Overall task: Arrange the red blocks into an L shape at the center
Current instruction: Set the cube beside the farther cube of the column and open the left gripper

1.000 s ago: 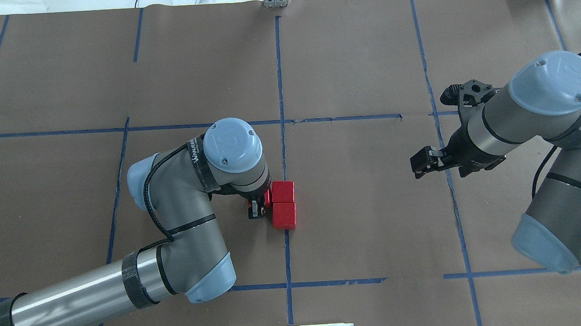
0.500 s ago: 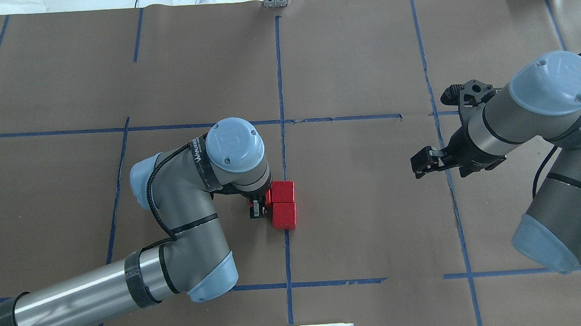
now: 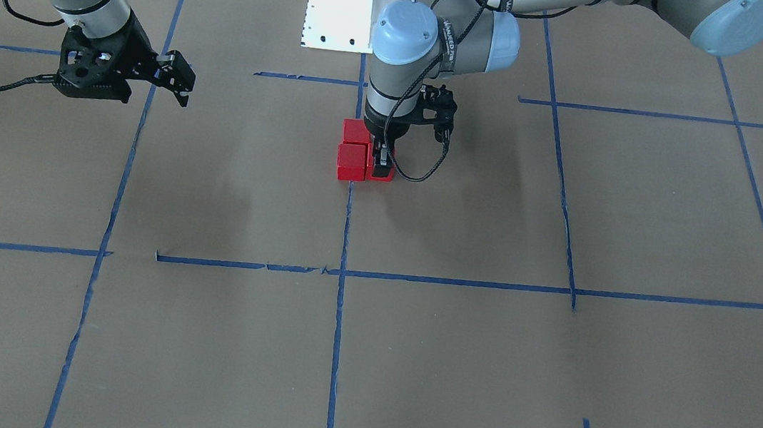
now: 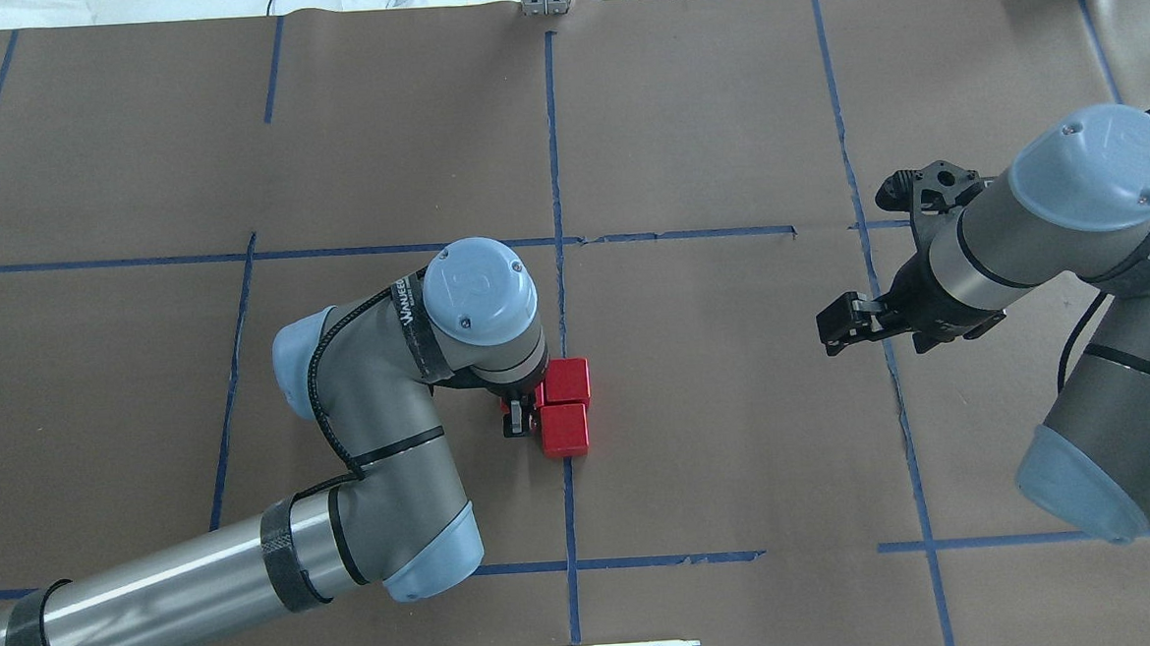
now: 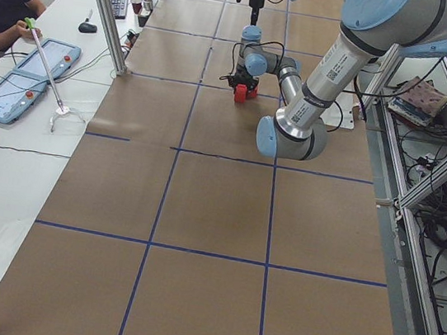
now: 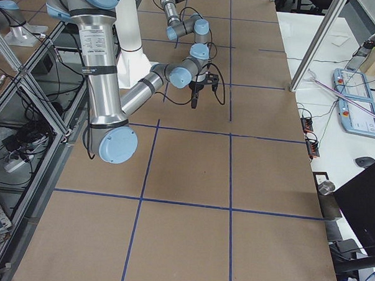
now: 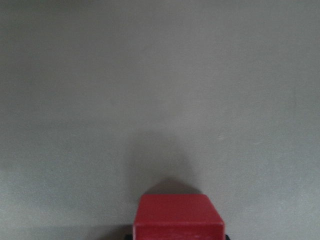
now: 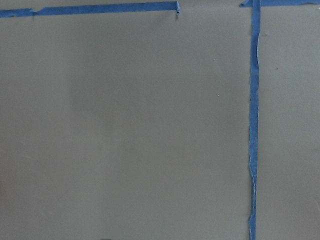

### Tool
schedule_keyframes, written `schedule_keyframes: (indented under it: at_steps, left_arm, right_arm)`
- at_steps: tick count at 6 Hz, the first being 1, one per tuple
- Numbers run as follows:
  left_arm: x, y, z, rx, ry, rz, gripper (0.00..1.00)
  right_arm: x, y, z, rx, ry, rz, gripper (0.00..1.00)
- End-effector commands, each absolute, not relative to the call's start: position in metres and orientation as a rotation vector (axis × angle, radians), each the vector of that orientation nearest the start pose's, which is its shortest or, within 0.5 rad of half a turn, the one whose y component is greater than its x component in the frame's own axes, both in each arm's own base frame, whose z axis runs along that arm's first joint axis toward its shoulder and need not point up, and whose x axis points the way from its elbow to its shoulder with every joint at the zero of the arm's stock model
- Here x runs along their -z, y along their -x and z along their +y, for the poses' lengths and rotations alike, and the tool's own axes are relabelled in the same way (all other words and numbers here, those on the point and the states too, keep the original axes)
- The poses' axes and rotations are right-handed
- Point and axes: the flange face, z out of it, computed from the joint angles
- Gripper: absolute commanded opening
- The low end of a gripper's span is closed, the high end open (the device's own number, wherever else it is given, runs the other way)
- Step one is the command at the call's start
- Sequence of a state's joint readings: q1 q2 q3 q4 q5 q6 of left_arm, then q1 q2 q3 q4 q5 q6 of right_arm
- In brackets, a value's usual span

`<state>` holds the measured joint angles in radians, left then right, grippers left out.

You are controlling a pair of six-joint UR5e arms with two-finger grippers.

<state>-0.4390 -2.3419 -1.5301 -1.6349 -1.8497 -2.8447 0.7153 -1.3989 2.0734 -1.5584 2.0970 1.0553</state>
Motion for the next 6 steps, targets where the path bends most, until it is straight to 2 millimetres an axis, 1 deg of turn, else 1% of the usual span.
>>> schedule_keyframes:
  at_steps: [1,3,4,5,6]
  left_arm:
    - [-0.203,-0.614,-0.405,1.495,0.619,0.678,1.00]
    - [-0.197,-0.610,-0.406,1.490,0.622,0.692,1.00]
    - [-0.179,-0.596,-0.406,1.458,0.624,0.737,1.00]
    - [-0.159,-0.569,-0.406,1.395,0.597,0.789,1.00]
    - [-0.146,-0.540,-0.415,1.379,0.581,0.809,1.00]
  right_arm:
    - [-0.341,0.332,-0.398,-0.007,0.026,-0.837,1.00]
    - [-0.341,0.332,-0.398,-0.008,0.027,-0.836,1.00]
    - [-0.339,0.331,-0.398,-0.008,0.025,-0.838,1.00]
    - [-0.339,0.328,-0.401,-0.012,0.020,-0.840,1.00]
    - [-0.342,0.319,-0.407,-0.025,0.018,-0.838,1.00]
